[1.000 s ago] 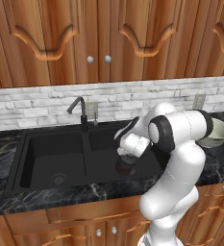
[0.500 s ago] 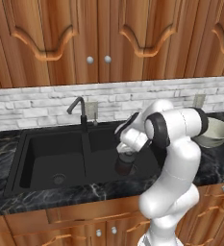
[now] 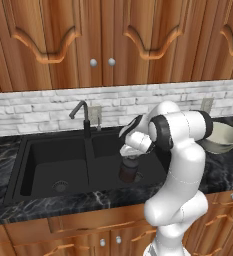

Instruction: Place the bowl in the left basin and the jug in the right basin of the sink.

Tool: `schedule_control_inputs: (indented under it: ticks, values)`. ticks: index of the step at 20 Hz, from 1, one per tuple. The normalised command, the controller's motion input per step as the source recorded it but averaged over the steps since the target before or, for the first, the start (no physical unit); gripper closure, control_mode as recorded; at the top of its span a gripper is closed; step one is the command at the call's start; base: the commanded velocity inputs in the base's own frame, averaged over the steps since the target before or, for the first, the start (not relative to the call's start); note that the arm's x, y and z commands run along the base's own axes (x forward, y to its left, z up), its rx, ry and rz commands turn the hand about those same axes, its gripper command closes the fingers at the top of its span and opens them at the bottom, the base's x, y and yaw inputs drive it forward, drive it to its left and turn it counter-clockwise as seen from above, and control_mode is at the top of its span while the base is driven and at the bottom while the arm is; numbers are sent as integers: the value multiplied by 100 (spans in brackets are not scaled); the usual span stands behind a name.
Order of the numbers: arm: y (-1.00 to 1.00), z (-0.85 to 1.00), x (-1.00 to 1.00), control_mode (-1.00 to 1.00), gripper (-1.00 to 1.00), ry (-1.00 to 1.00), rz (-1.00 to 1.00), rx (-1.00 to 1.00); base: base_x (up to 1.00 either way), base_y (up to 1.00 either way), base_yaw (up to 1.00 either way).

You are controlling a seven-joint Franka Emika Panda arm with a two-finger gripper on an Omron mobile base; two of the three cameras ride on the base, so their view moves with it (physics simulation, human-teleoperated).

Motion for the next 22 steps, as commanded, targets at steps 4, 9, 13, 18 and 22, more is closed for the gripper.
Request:
schedule_control_inputs:
  ticks: [4, 9, 13, 18, 22]
  values:
    - [22, -18, -5, -100, -100, 1, 0, -3, 0, 0, 0]
    - [8, -9, -3, -100, -100, 0, 0, -1, 0, 0, 0]
    - [0, 2, -9, -100, -100, 3, 0, 0, 0, 0, 0]
    - [-1, 4, -14, -100, -100, 0, -1, -2, 0, 0, 0]
    - [-5, 14, -14, -100, -100, 0, -1, -2, 0, 0, 0]
